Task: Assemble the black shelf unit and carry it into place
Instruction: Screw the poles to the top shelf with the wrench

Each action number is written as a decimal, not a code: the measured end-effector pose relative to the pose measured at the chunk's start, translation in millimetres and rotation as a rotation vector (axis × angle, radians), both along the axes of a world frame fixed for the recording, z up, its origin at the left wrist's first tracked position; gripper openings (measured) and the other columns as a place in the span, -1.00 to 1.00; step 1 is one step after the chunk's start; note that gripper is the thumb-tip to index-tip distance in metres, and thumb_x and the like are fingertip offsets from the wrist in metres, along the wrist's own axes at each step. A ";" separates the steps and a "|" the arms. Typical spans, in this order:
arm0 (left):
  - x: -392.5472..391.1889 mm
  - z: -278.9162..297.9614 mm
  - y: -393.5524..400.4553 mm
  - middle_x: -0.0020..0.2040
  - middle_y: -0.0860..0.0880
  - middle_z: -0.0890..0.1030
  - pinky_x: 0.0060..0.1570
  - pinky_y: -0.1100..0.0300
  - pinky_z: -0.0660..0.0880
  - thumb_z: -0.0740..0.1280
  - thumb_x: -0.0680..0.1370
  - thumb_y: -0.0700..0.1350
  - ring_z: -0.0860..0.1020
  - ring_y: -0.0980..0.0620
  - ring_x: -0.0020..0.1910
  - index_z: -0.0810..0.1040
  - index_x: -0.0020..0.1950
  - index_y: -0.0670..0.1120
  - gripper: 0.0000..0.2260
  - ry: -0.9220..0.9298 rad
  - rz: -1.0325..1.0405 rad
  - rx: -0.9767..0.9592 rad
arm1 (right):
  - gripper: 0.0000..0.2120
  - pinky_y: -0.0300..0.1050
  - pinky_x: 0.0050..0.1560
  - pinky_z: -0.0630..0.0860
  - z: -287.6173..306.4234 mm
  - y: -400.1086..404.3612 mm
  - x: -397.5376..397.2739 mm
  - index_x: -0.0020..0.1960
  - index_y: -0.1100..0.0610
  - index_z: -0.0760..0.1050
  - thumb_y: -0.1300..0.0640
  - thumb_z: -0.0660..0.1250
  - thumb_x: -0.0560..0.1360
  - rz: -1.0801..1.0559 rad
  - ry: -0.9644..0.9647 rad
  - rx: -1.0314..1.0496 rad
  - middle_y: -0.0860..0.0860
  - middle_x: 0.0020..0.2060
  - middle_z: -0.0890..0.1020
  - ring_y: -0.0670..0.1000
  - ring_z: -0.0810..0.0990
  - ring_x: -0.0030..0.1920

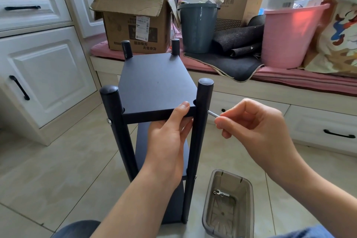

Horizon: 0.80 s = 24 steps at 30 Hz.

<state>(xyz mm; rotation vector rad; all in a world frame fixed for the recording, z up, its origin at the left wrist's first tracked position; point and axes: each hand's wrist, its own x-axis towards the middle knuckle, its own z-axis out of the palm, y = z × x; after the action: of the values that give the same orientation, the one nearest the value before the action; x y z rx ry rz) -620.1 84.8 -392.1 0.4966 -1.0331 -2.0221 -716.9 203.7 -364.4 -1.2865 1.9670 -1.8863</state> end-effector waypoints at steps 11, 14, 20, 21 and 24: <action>0.3 1.4 0.9 -0.03 -0.07 0.73 0.19 0.07 0.56 0.37 0.59 -0.18 0.70 -0.08 0.06 0.62 0.09 -0.11 -0.90 0.006 0.003 0.009 | -0.84 -0.25 -0.23 0.60 -0.8 1.2 0.7 -0.26 0.00 0.57 0.16 0.54 0.35 -0.084 0.161 0.086 -0.09 -0.31 0.68 -0.07 0.67 -0.31; 0.1 1.9 0.5 -0.02 -0.08 0.73 0.20 0.06 0.57 0.36 0.59 -0.19 0.70 -0.08 0.06 0.61 0.14 -0.15 -0.86 0.007 0.004 0.004 | -0.82 -0.28 -0.24 0.59 0.1 -0.6 0.8 -0.26 0.00 0.57 0.19 0.55 0.35 -0.081 0.168 0.085 -0.11 -0.32 0.67 -0.07 0.67 -0.31; 0.8 2.5 1.9 -0.04 -0.09 0.73 0.20 0.06 0.57 0.36 0.59 -0.18 0.71 -0.08 0.04 0.62 0.07 -0.14 -0.91 -0.003 0.005 -0.001 | -0.85 -0.33 -0.26 0.57 -0.7 -3.7 -2.2 -0.25 0.10 0.57 0.23 0.53 0.37 -0.050 0.091 0.070 -0.05 -0.32 0.68 -0.08 0.67 -0.34; 0.6 2.2 1.8 -0.02 -0.10 0.73 0.20 0.06 0.57 0.36 0.59 -0.17 0.71 -0.08 0.05 0.62 0.10 -0.15 -0.88 -0.004 0.007 -0.004 | -0.86 -0.32 -0.26 0.57 -1.2 -4.6 -2.2 -0.24 0.12 0.57 0.23 0.53 0.37 -0.048 0.085 0.071 -0.03 -0.31 0.68 -0.07 0.67 -0.34; 0.1 2.3 2.2 0.02 -0.12 0.73 0.20 0.07 0.58 0.36 0.60 -0.16 0.71 -0.08 0.05 0.60 0.16 -0.18 -0.83 -0.003 0.009 -0.007 | -0.86 -0.32 -0.27 0.57 -1.6 -7.3 -2.3 -0.24 0.14 0.57 0.25 0.53 0.38 -0.043 0.069 0.060 -0.01 -0.32 0.68 -0.06 0.66 -0.36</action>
<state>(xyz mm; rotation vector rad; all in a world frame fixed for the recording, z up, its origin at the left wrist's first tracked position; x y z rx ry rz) -620.0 87.1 -389.7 0.4998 -1.0381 -2.0097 -719.3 196.4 -366.0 -1.3206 2.0846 -1.8100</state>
